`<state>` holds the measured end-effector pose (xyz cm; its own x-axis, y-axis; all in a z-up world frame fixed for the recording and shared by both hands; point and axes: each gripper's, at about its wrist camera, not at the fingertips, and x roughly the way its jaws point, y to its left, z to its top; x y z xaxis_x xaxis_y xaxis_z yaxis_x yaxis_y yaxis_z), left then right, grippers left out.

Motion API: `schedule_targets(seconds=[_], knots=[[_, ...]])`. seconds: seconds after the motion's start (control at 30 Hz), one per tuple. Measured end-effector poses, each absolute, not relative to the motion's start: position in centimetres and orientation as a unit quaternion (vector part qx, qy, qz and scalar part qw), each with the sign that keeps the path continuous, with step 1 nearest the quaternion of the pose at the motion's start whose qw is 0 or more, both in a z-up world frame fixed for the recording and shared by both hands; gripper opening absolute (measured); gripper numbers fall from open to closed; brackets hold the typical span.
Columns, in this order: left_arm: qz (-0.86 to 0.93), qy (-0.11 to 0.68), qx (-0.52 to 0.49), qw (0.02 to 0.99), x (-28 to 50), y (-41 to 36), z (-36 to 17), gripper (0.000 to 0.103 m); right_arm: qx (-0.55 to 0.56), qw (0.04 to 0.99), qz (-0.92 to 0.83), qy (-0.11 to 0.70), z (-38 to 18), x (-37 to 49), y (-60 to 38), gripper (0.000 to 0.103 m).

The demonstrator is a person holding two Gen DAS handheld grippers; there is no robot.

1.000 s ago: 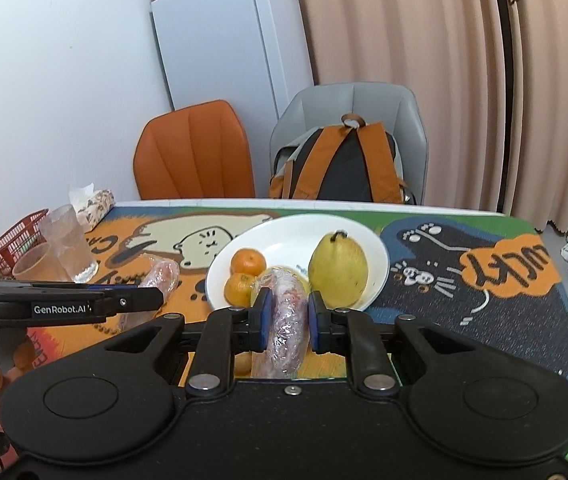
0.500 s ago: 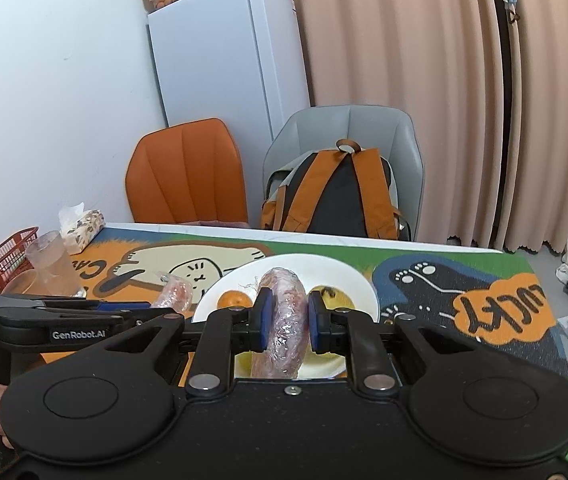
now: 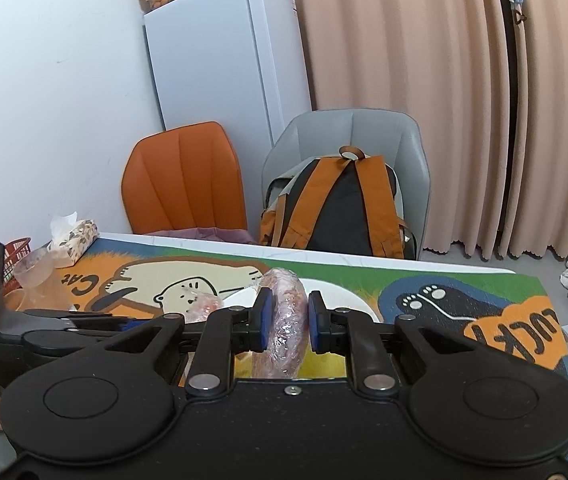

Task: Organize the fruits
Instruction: 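Carry both wrapped packets into the white plate and open both tools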

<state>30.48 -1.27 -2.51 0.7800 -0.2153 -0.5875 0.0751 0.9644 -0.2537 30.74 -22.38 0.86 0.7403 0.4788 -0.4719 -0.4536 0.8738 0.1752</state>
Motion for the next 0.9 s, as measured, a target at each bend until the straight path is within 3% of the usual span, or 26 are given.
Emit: schedule_targets(seconds=[0.9], knots=[[-0.068, 0.334, -0.112, 0.933, 34.9, -0.9, -3.3, 0.037, 0.026, 0.930, 0.238, 0.279, -0.5, 34.3, -20.8, 0.017]])
